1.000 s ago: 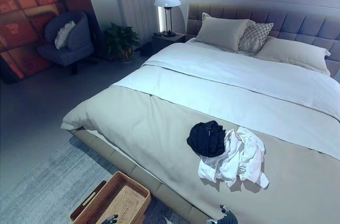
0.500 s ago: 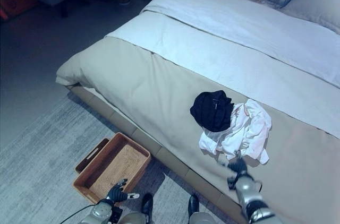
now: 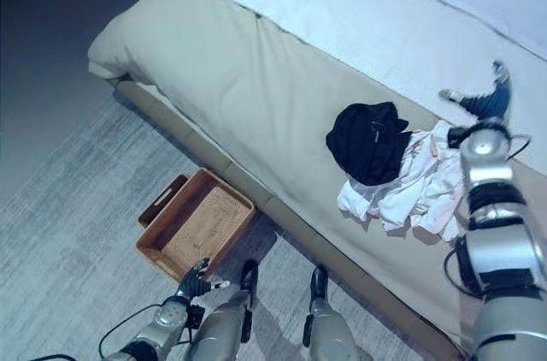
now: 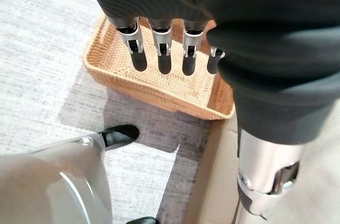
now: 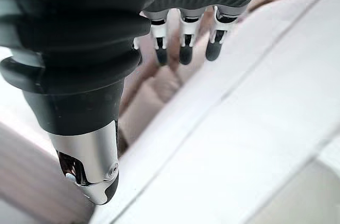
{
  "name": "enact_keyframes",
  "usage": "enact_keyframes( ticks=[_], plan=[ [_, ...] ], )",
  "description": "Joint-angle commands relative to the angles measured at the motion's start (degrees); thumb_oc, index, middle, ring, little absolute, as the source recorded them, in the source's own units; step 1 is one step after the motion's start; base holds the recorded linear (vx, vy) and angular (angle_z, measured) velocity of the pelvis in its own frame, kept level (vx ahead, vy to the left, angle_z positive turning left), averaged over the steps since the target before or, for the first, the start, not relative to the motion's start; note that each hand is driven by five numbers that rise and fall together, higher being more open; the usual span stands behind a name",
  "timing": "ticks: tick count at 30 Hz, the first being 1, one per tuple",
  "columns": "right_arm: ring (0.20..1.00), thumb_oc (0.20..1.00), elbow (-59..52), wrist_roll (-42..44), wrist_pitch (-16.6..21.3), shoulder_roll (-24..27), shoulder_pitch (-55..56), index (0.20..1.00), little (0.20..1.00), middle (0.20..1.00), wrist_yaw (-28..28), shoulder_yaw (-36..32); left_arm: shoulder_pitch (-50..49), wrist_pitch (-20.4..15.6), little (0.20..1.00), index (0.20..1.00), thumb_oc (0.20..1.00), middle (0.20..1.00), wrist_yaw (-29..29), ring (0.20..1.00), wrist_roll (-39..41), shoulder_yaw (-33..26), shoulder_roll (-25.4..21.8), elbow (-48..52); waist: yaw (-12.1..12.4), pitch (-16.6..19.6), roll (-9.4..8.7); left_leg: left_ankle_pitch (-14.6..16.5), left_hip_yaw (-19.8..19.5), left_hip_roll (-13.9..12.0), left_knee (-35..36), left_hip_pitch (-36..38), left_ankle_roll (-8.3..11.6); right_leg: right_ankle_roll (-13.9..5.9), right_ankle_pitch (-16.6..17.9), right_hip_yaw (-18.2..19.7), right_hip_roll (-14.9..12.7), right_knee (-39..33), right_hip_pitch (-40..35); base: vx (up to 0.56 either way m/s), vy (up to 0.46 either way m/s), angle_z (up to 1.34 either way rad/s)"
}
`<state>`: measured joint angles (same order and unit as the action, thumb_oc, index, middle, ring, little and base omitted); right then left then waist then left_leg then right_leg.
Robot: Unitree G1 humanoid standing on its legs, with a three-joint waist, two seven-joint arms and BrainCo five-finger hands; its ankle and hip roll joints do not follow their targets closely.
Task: Pick up clothes into the bucket
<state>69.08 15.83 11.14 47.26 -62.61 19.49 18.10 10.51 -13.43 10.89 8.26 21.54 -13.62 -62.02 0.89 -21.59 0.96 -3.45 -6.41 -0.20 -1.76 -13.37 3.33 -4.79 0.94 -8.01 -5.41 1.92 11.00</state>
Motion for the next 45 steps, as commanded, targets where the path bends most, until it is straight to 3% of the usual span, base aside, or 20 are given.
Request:
enact_keyframes(
  ticks=[1, 8, 16, 21, 22, 24, 28, 29, 31, 38, 45],
  plan=[
    [1.000, 1.000, 0.7, -2.8, 0.4, 3.6, -4.1, 1.000, 1.000, 1.000, 1.5, 5.0, -0.5, -1.5, 1.000, 1.000, 1.000, 1.000, 1.1, 1.000, 2.1, 1.1, -1.0, 1.4, 1.2, -0.6, -2.16, 4.9, 0.1, 3.2, -7.3, -2.3, -2.65, -0.75, -4.7, 2.0, -1.8, 12.9, 5.6, -0.10, -0.020, 0.03],
    [1.000, 1.000, 5.4, -6.1, -1.1, 6.5, -13.4, 1.000, 1.000, 1.000, 1.6, 12.4, 2.7, -1.7, 1.000, 1.000, 1.000, 1.000, 1.3, 1.000, 3.7, 5.0, -0.8, 3.9, 2.1, -5.7, -1.38, 5.2, -1.5, 4.1, -14.3, -12.4, -2.36, 0.23, -6.7, 1.5, -2.3, 20.3, 14.7, -0.07, -0.036, 0.15],
    [1.000, 1.000, 5.9, -7.6, -1.2, 6.4, -16.1, 1.000, 1.000, 1.000, 0.4, 17.1, 6.8, -2.3, 1.000, 1.000, 1.000, 1.000, 2.1, 1.000, 5.2, 7.2, -0.2, 5.7, 2.7, -8.2, -0.48, 3.2, -3.2, 4.6, -14.4, -18.1, -1.80, 0.63, -7.3, 0.1, -3.1, 23.6, 21.0, -0.05, -0.037, 0.15],
    [1.000, 1.000, 9.0, -9.4, -2.8, 5.7, -17.3, 1.000, 1.000, 1.000, -5.2, 21.6, 8.2, -2.3, 1.000, 1.000, 1.000, 1.000, 1.7, 1.000, 5.9, 8.2, -0.8, 8.8, 3.4, -8.2, -0.22, 1.9, -3.6, 4.7, -14.2, -22.7, -1.51, 0.68, -6.8, -1.0, -3.5, 24.4, 26.0, -0.03, -0.023, 0.11],
    [1.000, 1.000, 9.7, -10.8, -3.3, 5.2, -17.5, 1.000, 1.000, 1.000, -9.3, 24.2, 8.7, -1.9, 1.000, 1.000, 1.000, 1.000, 0.8, 1.000, 5.5, 8.5, -1.1, 8.5, 3.5, -8.2, -0.58, 2.3, -3.4, 4.8, -15.8, -24.4, -1.61, 0.76, -6.7, -0.9, -3.5, 25.0, 27.2, -0.03, -0.014, 0.06],
    [1.000, 1.000, 10.8, -11.1, -3.9, 4.5, -18.0, 1.000, 1.000, 1.000, -12.3, 25.6, 8.7, -1.3, 1.000, 1.000, 1.000, 1.000, 0.2, 1.000, 5.5, 8.0, -1.1, 7.1, 3.5, -8.2, -0.91, 3.3, -3.0, 5.1, -18.3, -26.1, -2.00, 0.92, -6.9, -0.4, -3.4, 26.3, 28.6, -0.02, 0.001, 0.02],
    [1.000, 1.000, 10.7, -11.6, -4.0, 3.4, -18.7, 1.000, 1.000, 1.000, -13.9, 26.8, 8.9, -0.9, 1.000, 1.000, 1.000, 1.000, -0.4, 1.000, 5.8, 7.2, -1.0, 5.3, 3.4, -8.2, -1.41, 4.7, -2.4, 5.4, -21.9, -27.9, -2.45, 1.22, -7.2, 0.8, -3.4, 28.3, 30.2, -0.01, 0.017, 0.00],
    [0.937, 0.937, 10.3, -11.3, -3.9, 3.2, -18.7, 0.937, 0.937, 0.937, -14.2, 26.9, 9.0, -0.7, 1.000, 1.000, 1.000, 1.000, -0.4, 1.000, 5.8, 7.1, -0.9, 4.7, 3.4, -8.2, -1.53, 5.0, -2.2, 5.5, -22.6, -28.2, -2.52, 1.24, -7.4, 1.0, -3.4, 28.7, 30.5, -0.02, 0.031, -0.07],
    [0.200, 0.200, 9.4, -10.5, -3.7, 2.7, -19.1, 0.200, 0.200, 0.200, -14.3, 27.0, 9.2, -0.7, 1.000, 1.000, 1.000, 1.000, -0.3, 1.000, 6.0, 6.7, -0.9, 4.3, 3.4, -8.2, -1.68, 5.4, -2.0, 5.6, -23.7, -28.6, -2.50, 1.39, -7.7, 1.5, -3.6, 29.6, 30.8, -0.02, 0.023, -0.08],
    [0.200, 0.200, 5.0, -9.2, -2.8, 1.7, -22.8, 0.200, 0.200, 0.200, -10.8, 28.0, 9.6, -1.4, 1.000, 1.000, 1.000, 1.000, 0.4, 1.000, 5.7, 6.5, -1.2, 4.5, 3.0, -8.2, -2.26, 4.9, -0.8, 5.5, -21.8, -25.9, -2.04, 1.31, -6.7, 2.1, -3.5, 27.4, 28.5, -0.05, 0.035, -0.05],
    [0.200, 0.200, -2.9, -8.0, -0.9, 1.7, -29.1, 0.200, 0.200, 0.200, -2.8, 27.2, 8.2, -2.9, 1.000, 1.000, 1.000, 1.000, 1.8, 1.000, 4.9, 5.1, -2.8, 6.5, 2.0, -8.2, -3.61, 3.7, 2.1, 3.9, -15.4, -16.1, -1.72, -0.09, -3.1, 3.3, -2.5, 19.1, 19.6, -0.04, 0.060, -0.26]
  ],
)
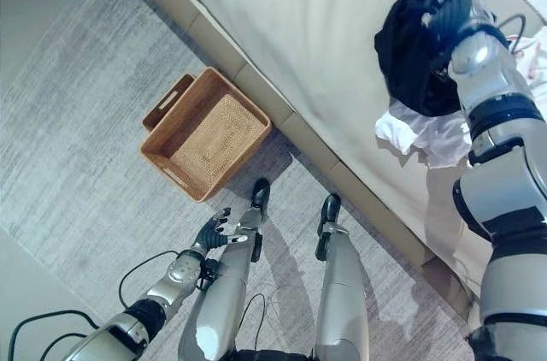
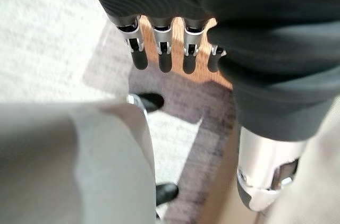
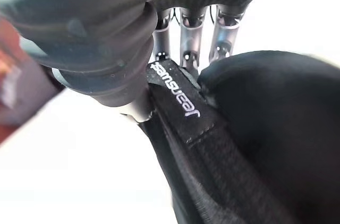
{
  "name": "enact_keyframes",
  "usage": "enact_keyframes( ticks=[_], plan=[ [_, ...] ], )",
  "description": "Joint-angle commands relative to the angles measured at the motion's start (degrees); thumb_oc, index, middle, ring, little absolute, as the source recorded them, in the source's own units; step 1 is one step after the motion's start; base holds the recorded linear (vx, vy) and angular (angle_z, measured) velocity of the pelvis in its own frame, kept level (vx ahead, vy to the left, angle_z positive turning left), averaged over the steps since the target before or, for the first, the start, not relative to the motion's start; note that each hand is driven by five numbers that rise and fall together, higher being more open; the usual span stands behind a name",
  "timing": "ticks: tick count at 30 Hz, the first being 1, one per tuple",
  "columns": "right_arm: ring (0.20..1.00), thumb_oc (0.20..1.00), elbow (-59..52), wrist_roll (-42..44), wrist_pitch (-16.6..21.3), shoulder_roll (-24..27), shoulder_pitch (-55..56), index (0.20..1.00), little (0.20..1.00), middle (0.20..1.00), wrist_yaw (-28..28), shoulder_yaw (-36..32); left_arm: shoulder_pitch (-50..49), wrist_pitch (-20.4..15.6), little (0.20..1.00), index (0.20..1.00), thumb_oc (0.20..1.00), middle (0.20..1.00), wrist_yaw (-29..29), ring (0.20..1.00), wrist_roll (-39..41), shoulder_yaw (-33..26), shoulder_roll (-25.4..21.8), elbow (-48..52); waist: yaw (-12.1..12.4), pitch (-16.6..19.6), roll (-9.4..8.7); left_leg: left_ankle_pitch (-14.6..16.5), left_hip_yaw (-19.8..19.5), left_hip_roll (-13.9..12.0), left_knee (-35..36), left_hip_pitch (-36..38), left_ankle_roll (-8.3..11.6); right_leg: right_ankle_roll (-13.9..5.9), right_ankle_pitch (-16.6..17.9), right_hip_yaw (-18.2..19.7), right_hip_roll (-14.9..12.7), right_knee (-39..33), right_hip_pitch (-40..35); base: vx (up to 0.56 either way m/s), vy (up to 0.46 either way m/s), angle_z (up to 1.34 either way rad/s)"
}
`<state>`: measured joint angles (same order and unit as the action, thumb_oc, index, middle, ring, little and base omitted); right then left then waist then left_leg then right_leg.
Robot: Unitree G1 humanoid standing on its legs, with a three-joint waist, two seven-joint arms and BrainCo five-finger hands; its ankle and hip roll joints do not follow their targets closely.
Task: Pick up clothes into the bucket
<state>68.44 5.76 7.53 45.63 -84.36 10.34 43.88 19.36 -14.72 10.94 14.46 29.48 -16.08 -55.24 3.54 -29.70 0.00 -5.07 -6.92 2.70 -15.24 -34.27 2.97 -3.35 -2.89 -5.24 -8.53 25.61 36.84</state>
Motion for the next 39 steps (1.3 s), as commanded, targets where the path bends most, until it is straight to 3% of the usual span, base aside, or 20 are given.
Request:
enact_keyframes(
  ticks=[1, 5, 8, 9, 14, 15, 17, 23, 30, 31, 39],
  plan=[
    [0.200, 0.200, -6.1, 2.0, 3.3, 4.1, -8.4, 0.200, 0.200, 0.200, 8.0, 1.1, -1.7, -2.2, 1.000, 1.000, 1.000, 1.000, 1.9, 1.000, -1.4, -3.7, -1.2, 1.0, -1.1, 1.0, -3.33, 5.1, 3.3, 0.2, 0.0, 8.5, -1.29, -1.96, 1.8, 1.0, 1.2, -7.3, -9.8, 0.04, 0.043, -0.22],
    [0.200, 0.200, -11.6, 1.4, 3.9, 5.5, -7.9, 0.200, 0.200, 0.200, 10.8, -0.8, -3.8, -3.5, 1.000, 1.000, 1.000, 1.000, 2.1, 1.000, -0.4, -5.1, -3.2, 7.0, -1.9, 4.1, -4.30, 5.1, 4.6, -0.5, 2.3, 13.2, -1.31, -2.49, 3.2, 2.0, 2.1, -11.1, -14.7, 0.07, 0.023, -0.34],
    [0.200, 0.200, -17.9, -1.3, 3.7, 7.3, -6.0, 0.200, 0.200, 0.200, 11.4, -1.9, -5.9, -4.9, 1.000, 1.000, 1.000, 1.000, 1.6, 1.000, -0.6, -7.2, -7.2, 17.7, -2.7, 9.1, -5.15, 6.3, 6.3, -1.5, 4.5, 20.2, -1.52, -2.83, 3.6, 3.6, 3.4, -15.5, -21.8, 0.16, -0.004, -0.29],
    [0.200, 0.200, -17.9, -1.3, 3.6, 7.3, -5.9, 0.200, 0.200, 0.200, 11.4, -2.0, -5.9, -4.9, 1.000, 1.000, 1.000, 1.000, 1.6, 1.000, -0.6, -7.2, -7.2, 17.7, -2.6, 9.2, -5.24, 6.0, 6.3, -1.5, 4.7, 20.1, -1.53, -2.84, 3.9, 3.7, 3.3, -15.8, -21.7, 0.22, -0.029, -0.48],
    [0.200, 0.200, -20.3, -2.7, 2.6, 8.3, -3.4, 0.200, 0.200, 0.200, 9.7, -2.5, -5.8, -4.8, 1.000, 1.000, 1.000, 1.000, -2.3, 1.000, 3.9, -9.3, -12.6, 35.0, -4.0, 17.0, -4.78, 5.5, 7.2, -2.3, 10.6, 28.4, -1.50, -2.93, 4.3, 4.0, 4.3, -21.7, -30.0, 0.12, -0.028, -0.21],
    [0.200, 0.200, -20.3, -2.7, 2.6, 8.3, -3.4, 0.200, 0.200, 0.200, 9.7, -2.4, -5.8, -4.8, 1.000, 1.000, 1.000, 1.000, -2.3, 1.000, 4.0, -9.4, -12.6, 35.1, -4.0, 16.9, -4.77, 5.4, 7.2, -2.3, 10.8, 28.7, -1.49, -2.93, 4.4, 4.0, 4.3, -21.9, -30.2, 0.09, -0.042, -0.03],
    [0.200, 0.200, -20.4, -1.9, 2.2, 7.7, -2.9, 0.200, 0.200, 0.200, 8.5, -2.2, -1.4, -4.2, 1.000, 1.000, 1.000, 1.000, -3.8, 1.000, 6.0, -8.6, -14.8, 40.5, -5.0, 20.7, -4.52, 4.2, 7.9, -3.0, 14.5, 31.5, -0.70, -3.11, 5.0, 2.8, 4.5, -25.4, -33.2, 0.09, -0.043, -0.01],
    [0.200, 0.200, -28.3, 2.2, 2.4, 8.2, 1.4, 0.200, 0.200, 0.200, 4.9, -2.5, 10.7, -2.5, 1.000, 1.000, 1.000, 1.000, -5.0, 1.000, 9.1, -5.0, -17.0, 48.5, -6.5, 25.4, -4.28, 4.4, 8.9, -3.7, 16.1, 36.0, -0.30, -3.43, 4.9, 2.0, 4.6, -27.4, -37.9, 0.10, -0.022, 0.00],
    [0.200, 0.200, -41.2, 5.2, 2.9, 10.7, 6.8, 0.200, 0.200, 0.200, 0.3, -2.0, 23.1, -0.5, 1.000, 1.000, 1.000, 1.000, -5.7, 1.000, 13.5, 3.5, -11.6, 41.6, -8.0, 27.9, -3.90, 5.7, 9.3, -3.8, 15.6, 38.2, -0.46, -3.27, 3.9, 2.4, 4.5, -26.8, -40.2, 0.07, 0.003, -0.05],
    [0.200, 0.200, -44.2, 5.1, 3.0, 10.7, 7.2, 0.200, 0.200, 0.200, -0.4, -1.8, 26.5, 0.1, 1.000, 1.000, 1.000, 1.000, -5.3, 1.000, 13.3, 5.6, -9.1, 38.1, -8.5, 28.2, -3.76, 6.0, 9.3, -3.7, 15.4, 38.7, -0.56, -3.28, 3.7, 2.4, 4.4, -26.5, -40.6, 0.00, 0.000, 0.00],
    [0.200, 0.200, -51.8, 6.7, 4.5, 10.1, 7.3, 0.200, 0.200, 0.200, -1.0, -2.5, 34.0, 1.3, 1.000, 1.000, 1.000, 1.000, -4.3, 1.000, 11.1, 10.4, -1.1, 26.8, -9.6, 28.8, -3.41, 6.5, 9.5, -3.6, 15.4, 39.4, -0.82, -3.57, 3.6, 2.5, 4.1, -26.4, -41.1, 0.00, 0.010, -0.01]
  ],
)
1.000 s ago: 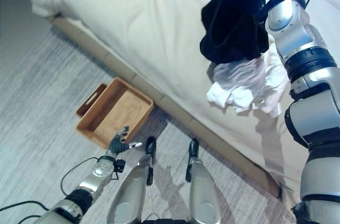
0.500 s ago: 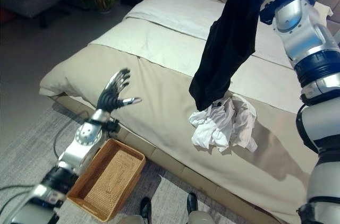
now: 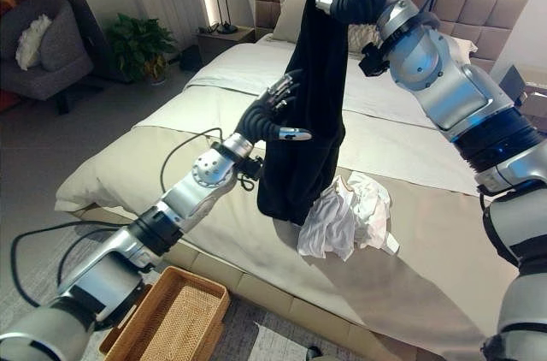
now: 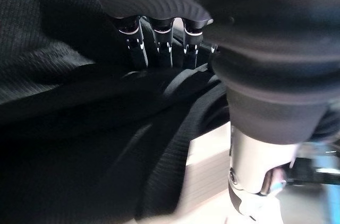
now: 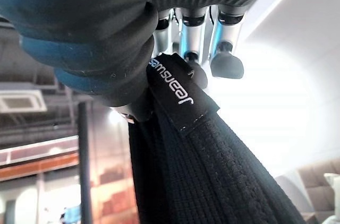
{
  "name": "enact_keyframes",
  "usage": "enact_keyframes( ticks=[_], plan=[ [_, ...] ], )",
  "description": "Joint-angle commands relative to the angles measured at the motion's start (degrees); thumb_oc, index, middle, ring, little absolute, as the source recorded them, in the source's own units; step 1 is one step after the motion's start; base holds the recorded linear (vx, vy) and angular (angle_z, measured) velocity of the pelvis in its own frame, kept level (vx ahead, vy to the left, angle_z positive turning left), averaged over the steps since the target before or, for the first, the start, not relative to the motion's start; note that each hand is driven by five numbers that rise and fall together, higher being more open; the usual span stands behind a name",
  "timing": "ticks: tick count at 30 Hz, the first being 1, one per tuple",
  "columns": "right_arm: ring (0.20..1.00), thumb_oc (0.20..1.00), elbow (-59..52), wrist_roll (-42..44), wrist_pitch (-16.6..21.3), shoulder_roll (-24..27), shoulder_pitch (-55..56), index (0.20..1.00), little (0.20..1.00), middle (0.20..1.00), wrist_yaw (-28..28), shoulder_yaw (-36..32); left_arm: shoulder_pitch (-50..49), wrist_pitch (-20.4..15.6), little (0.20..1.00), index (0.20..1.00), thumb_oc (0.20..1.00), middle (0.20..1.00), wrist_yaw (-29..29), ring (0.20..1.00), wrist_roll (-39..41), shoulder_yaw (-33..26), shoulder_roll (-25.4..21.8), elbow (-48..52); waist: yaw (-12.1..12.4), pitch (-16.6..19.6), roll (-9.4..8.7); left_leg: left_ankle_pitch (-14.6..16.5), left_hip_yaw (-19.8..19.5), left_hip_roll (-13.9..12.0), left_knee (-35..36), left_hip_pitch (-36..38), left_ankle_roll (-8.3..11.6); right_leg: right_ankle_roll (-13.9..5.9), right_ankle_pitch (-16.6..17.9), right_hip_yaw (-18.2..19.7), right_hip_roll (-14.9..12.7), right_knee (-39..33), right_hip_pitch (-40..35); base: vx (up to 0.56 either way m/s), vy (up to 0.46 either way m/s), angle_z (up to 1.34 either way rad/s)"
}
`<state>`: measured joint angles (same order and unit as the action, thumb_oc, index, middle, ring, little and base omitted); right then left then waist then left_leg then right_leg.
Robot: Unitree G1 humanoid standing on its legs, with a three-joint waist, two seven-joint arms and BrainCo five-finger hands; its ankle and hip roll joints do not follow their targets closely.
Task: Pick up clothes into the bucket
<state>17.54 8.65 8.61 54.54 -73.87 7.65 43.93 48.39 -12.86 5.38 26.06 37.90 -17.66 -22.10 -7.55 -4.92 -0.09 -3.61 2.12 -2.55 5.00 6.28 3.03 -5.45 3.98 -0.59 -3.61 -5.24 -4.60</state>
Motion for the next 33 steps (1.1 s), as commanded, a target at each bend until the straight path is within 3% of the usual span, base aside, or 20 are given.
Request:
enact_keyframes(
  ticks=[1, 7, 15, 27, 28, 29, 31, 32, 33],
  plan=[
    [0.200, 0.200, -2.7, 4.2, 3.8, 0.6, -3.3, 0.200, 0.200, 0.200, 2.0, -3.2, 5.9, 0.1, 1.000, 1.000, 1.000, 1.000, 2.4, 1.000, -2.8, 2.1, 2.6, -10.7, 1.1, 4.0, -3.31, 5.3, 0.5, 1.8, -5.0, -1.0, -0.97, -1.54, -3.4, -2.0, -0.9, 4.8, 0.4, 0.00, 0.000, 0.00],
    [0.200, 0.200, -8.4, 6.1, 5.3, -0.4, -2.9, 0.200, 0.200, 0.200, 1.7, -5.1, 7.3, 1.8, 1.000, 1.000, 1.000, 1.000, 5.3, 1.000, -7.1, 0.9, 8.6, -22.2, 0.3, 3.9, -3.37, 5.9, 0.6, 1.9, -5.4, -0.3, -1.19, -1.47, -4.1, -1.8, -0.9, 5.6, -0.1, 0.00, 0.002, -0.01],
    [0.200, 0.200, -13.9, 6.7, 6.0, 0.3, -1.4, 0.200, 0.200, 0.200, 1.5, -7.5, 8.1, 3.6, 1.000, 1.000, 1.000, 1.000, 9.0, 1.000, -13.3, -0.7, 12.5, -27.4, 0.1, 3.5, -3.59, 6.7, -0.3, 2.2, -7.4, -0.3, -1.74, -1.12, -5.8, -1.9, -1.2, 9.4, 0.2, 0.00, 0.002, 0.01],
    [0.200, 0.200, -17.7, 10.9, 8.1, -0.4, 0.2, 0.200, 0.200, 0.200, 2.6, -11.1, 6.1, 4.1, 1.000, 1.000, 1.000, 1.000, 7.3, 1.000, -2.2, -4.2, 17.2, -32.9, -1.2, 5.5, -3.18, 6.8, -0.9, 2.5, -6.1, 2.0, -1.68, -1.39, -6.6, -2.8, -1.7, 9.5, -1.7, 0.02, 0.007, 0.05],
    [0.200, 0.200, -18.7, 11.3, 8.1, -0.6, 0.6, 0.200, 0.200, 0.200, 2.5, -11.6, 5.8, 4.3, 0.570, 0.570, 0.570, 0.570, 6.8, 0.570, -0.4, -4.7, 17.1, -33.2, -1.5, 5.8, -2.96, 6.9, -0.8, 2.5, -5.9, 2.4, -1.78, -1.40, -6.9, -2.7, -1.7, 10.2, -1.6, 0.00, 0.000, 0.00],
    [0.200, 0.200, -18.8, 11.3, 8.1, -0.6, 0.7, 0.200, 0.200, 0.200, 2.4, -11.7, 5.8, 4.3, 0.533, 0.533, 0.533, 0.533, 6.8, 0.533, -0.4, -4.6, 17.1, -33.2, -1.5, 5.8, -2.98, 6.9, -0.8, 2.5, -5.9, 2.4, -1.78, -1.40, -6.9, -2.7, -1.7, 10.2, -1.6, 0.00, 0.000, 0.00],
    [0.200, 0.200, -20.0, 12.1, 8.4, -1.0, 1.2, 0.200, 0.200, 0.200, 2.0, -11.9, 5.3, 4.0, 0.266, 0.266, 0.266, 0.266, 6.6, 0.266, 2.1, -5.2, 17.1, -33.1, -1.8, 5.8, -2.90, 7.0, -0.5, 2.5, -5.7, 2.9, -2.04, -1.44, -7.2, -2.3, -1.8, 11.2, -1.4, 0.00, 0.000, 0.00],
    [0.200, 0.200, -20.7, 12.3, 8.5, -0.9, 1.5, 0.200, 0.200, 0.200, 2.0, -12.1, 5.0, 4.0, 0.200, 0.200, 0.200, 0.200, 6.6, 0.200, 3.1, -5.6, 17.1, -32.9, -2.0, 5.7, -2.86, 7.0, -0.3, 2.5, -5.6, 3.1, -2.16, -1.43, -7.4, -2.0, -1.8, 11.9, -1.2, -0.02, 0.037, -0.08],
    [0.200, 0.200, -22.0, 13.8, 8.8, -0.8, 2.1, 0.200, 0.200, 0.200, 1.6, -12.5, 4.3, 4.1, 0.200, 0.200, 0.200, 0.200, 6.6, 0.200, 5.9, -6.7, 17.1, -32.5, -2.4, 5.4, -2.68, 7.0, -0.1, 2.3, -5.3, 3.6, -2.50, -1.45, -7.9, -1.5, -1.6, 13.9, -0.3, -0.02, 0.032, -0.12]
  ],
)
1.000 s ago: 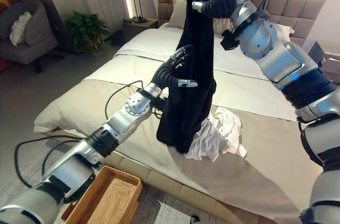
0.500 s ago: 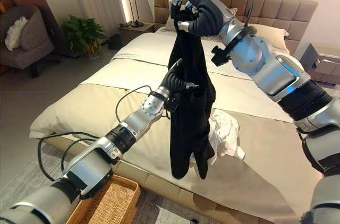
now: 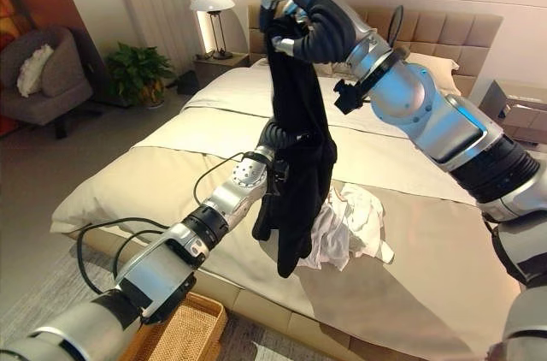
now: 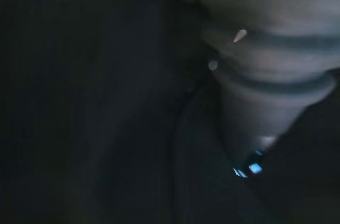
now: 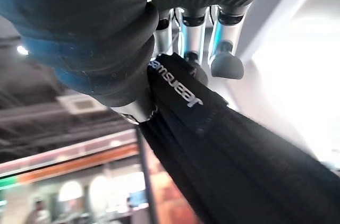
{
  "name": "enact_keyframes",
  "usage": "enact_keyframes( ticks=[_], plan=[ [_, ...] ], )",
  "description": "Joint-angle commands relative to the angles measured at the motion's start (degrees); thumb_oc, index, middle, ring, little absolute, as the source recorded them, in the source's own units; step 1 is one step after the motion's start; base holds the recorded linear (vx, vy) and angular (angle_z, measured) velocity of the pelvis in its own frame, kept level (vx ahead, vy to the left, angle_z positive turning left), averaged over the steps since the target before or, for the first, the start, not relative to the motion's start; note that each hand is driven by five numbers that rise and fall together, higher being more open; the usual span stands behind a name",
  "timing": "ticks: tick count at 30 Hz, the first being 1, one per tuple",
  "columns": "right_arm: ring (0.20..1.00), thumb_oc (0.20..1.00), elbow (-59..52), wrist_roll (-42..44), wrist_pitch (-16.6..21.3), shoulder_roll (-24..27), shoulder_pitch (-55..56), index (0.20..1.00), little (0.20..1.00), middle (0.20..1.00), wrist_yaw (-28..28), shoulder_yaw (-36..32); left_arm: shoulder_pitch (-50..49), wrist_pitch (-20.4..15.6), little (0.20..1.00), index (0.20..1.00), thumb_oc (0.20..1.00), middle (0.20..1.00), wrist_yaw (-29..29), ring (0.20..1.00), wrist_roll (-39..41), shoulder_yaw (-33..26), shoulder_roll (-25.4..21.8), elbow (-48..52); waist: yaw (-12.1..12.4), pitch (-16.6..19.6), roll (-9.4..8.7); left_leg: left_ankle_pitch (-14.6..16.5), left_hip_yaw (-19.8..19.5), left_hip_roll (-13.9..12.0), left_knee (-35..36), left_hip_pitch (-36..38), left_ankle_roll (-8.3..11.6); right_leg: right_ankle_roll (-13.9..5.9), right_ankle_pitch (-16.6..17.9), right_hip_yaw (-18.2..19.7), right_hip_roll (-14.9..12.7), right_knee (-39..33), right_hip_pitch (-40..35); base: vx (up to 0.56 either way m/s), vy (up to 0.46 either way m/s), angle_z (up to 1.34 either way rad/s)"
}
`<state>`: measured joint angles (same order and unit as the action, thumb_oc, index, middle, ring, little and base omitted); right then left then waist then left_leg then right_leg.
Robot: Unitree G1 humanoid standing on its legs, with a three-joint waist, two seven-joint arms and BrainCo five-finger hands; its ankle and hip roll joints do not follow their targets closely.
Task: Pick up clothes into the bucket
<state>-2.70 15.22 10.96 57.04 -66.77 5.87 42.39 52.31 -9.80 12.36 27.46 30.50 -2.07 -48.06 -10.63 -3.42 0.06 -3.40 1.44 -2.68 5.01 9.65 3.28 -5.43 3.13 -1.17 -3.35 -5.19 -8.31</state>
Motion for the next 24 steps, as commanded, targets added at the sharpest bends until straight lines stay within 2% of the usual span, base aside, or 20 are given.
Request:
enact_keyframes(
  ticks=[1, 6, 12, 17, 18, 22, 23, 24],
  plan=[
    [0.200, 0.200, -2.1, 7.4, 6.4, -3.1, -4.8, 0.200, 0.200, 0.200, 3.3, -11.2, 0.1, 0.9, 0.200, 0.200, 0.200, 0.200, -0.3, 0.200, 5.0, 0.5, 1.5, -6.4, 0.6, 3.8, -2.85, 6.7, 0.8, 2.4, -5.1, 0.3, -2.83, -1.46, -7.2, -0.7, -1.9, 14.4, 3.7, -0.02, 0.025, -0.11],
    [0.200, 0.200, -3.8, 8.5, 6.8, -2.1, -3.4, 0.200, 0.200, 0.200, 3.1, -12.4, -0.5, 0.7, 0.200, 0.200, 0.200, 0.200, -0.3, 0.200, 6.6, -0.3, 1.1, -5.1, 0.2, 3.5, -3.10, 6.3, 1.0, 2.3, -3.9, 1.1, -2.84, -1.55, -7.7, -0.5, -1.8, 15.5, 4.3, -0.01, -0.004, -0.02],
    [0.200, 0.200, -5.9, 9.1, 8.1, -0.8, 0.7, 0.200, 0.200, 0.200, 4.0, -16.4, -2.3, -0.7, 0.200, 0.200, 0.200, 0.200, -0.4, 0.200, 6.8, -0.6, -0.7, 1.0, 0.9, 3.9, -3.71, 5.9, 0.3, 2.0, -3.7, 0.3, -2.39, -1.53, -6.8, -1.2, -1.6, 12.3, 3.8, -0.01, -0.016, 0.00],
    [0.200, 0.200, -6.1, 9.3, 8.4, -1.7, 4.3, 0.200, 0.200, 0.200, 4.2, -19.7, -4.6, -1.8, 0.200, 0.200, 0.200, 0.200, -1.6, 0.200, 7.3, -1.0, -4.9, 8.4, 1.9, 3.9, -3.29, 6.4, 0.3, 2.0, -5.0, -0.2, -2.58, -1.34, -5.9, -0.7, -1.4, 10.4, 3.4, -0.01, -0.016, -0.03],
    [0.200, 0.200, -6.0, 8.5, 8.0, -2.0, 6.3, 0.200, 0.200, 0.200, 4.3, -21.1, -5.7, -2.5, 0.200, 0.200, 0.200, 0.200, -1.9, 0.200, 8.0, -1.8, -6.8, 12.5, 2.4, 3.7, -3.31, 7.1, 0.3, 2.0, -6.9, -0.9, -2.41, -1.16, -5.6, -0.6, -1.5, 9.5, 2.9, -0.02, -0.050, -0.05],
    [0.200, 0.200, -5.0, 7.2, 7.8, -4.0, 9.9, 0.200, 0.200, 0.200, 5.5, -24.2, -5.9, -4.9, 0.200, 0.200, 0.200, 0.200, 0.3, 0.200, 7.9, -4.9, -8.8, 19.0, 3.7, 2.2, -3.61, 8.7, 0.1, 2.0, -13.3, -4.1, -1.64, -0.51, -5.3, -0.6, -1.4, 7.7, 1.7, -0.06, -0.068, -0.10],
    [0.758, 0.758, -4.1, 6.9, 7.5, -5.3, 11.8, 0.758, 0.758, 0.758, 5.6, -25.4, -5.9, -5.6, 0.200, 0.200, 0.200, 0.200, 0.3, 0.200, 8.6, -6.2, -10.0, 22.1, 4.3, 1.7, -3.47, 9.1, -0.1, 1.8, -15.2, -4.7, -1.18, -0.17, -5.3, -0.5, -1.1, 6.6, 0.5, -0.03, -0.078, -0.08],
    [1.000, 1.000, -3.8, 6.9, 7.4, -5.7, 12.2, 1.000, 1.000, 1.000, 5.7, -25.6, -5.7, -5.8, 0.200, 0.200, 0.200, 0.200, 0.3, 0.200, 8.3, -6.4, -10.6, 23.2, 4.4, 1.6, -3.37, 9.2, -0.3, 1.8, -15.3, -4.6, -1.06, -0.05, -5.4, -0.5, -1.0, 6.1, -0.1, -0.01, -0.054, -0.05]
  ],
)
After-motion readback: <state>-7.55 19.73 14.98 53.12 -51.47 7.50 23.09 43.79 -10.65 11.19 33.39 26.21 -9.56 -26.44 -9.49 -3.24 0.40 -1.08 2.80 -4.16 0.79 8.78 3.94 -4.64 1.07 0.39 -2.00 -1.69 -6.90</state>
